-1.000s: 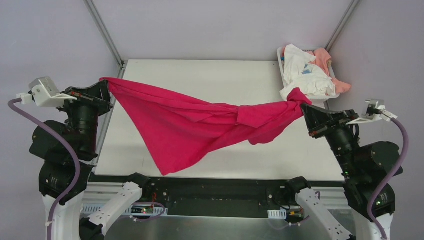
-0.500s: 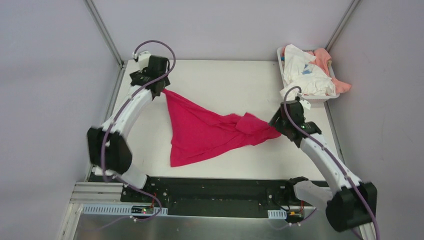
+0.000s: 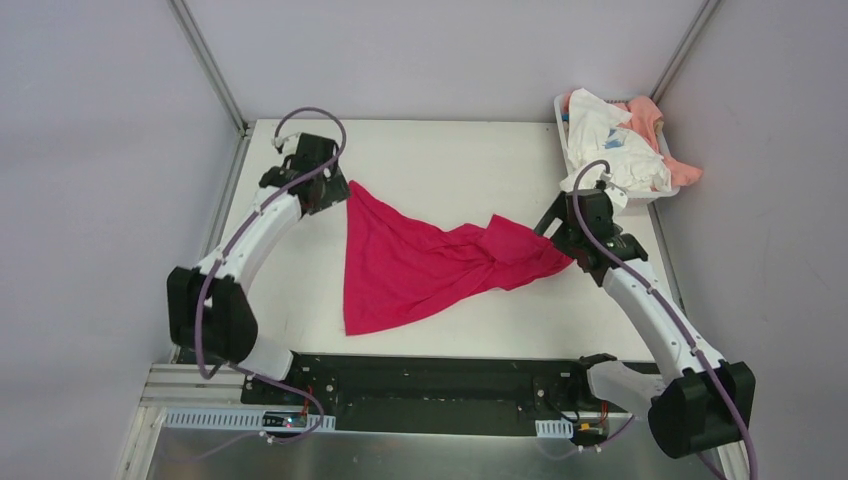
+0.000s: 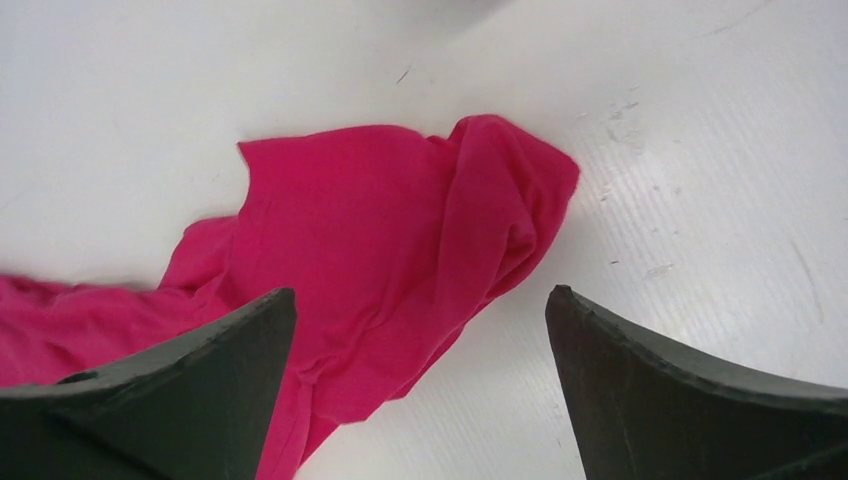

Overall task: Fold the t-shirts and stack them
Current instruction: Flatten out the tshirt

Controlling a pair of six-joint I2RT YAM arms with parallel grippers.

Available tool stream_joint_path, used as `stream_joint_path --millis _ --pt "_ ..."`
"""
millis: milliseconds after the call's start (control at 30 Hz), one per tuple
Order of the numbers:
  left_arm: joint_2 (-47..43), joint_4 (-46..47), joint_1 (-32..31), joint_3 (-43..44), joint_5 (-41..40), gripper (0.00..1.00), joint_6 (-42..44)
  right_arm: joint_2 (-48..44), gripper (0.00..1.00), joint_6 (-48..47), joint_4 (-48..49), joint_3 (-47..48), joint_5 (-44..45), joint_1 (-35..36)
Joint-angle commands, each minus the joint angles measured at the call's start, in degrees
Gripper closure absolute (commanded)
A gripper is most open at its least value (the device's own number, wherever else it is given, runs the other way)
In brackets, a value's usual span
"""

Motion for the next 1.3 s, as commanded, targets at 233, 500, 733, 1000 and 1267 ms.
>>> stream_joint_path --millis 233,500,733,1000,1267 --pt "-24.17 -4.88 -16.03 -32.19 12.84 0.01 -14.92 -2.64 0.01 -14.24 7.59 -2.34 -17.66 7.59" --pt "-34.46 -10.15 -24.13 -42.09 17.61 0.01 -22.57 8.06 0.01 -16.62 2.75 2.18 -9.57 16.31" --pt "-33.26 -11.18 -28.23 -46.91 15.03 0.09 -29.05 8.09 0.01 -17.49 6.89 0.01 -11.78 17.04" --pt "-25.24 -1.88 -29.02 -46.51 13.87 0.30 -28.65 11.62 0.01 -23.36 9.83 0.59 -13.08 19.02" --pt "-20.79 0.09 -29.05 -46.29 12.51 0.41 -27.87 20.49 0.08 -30.80 13.48 4.84 -14.79 19.46"
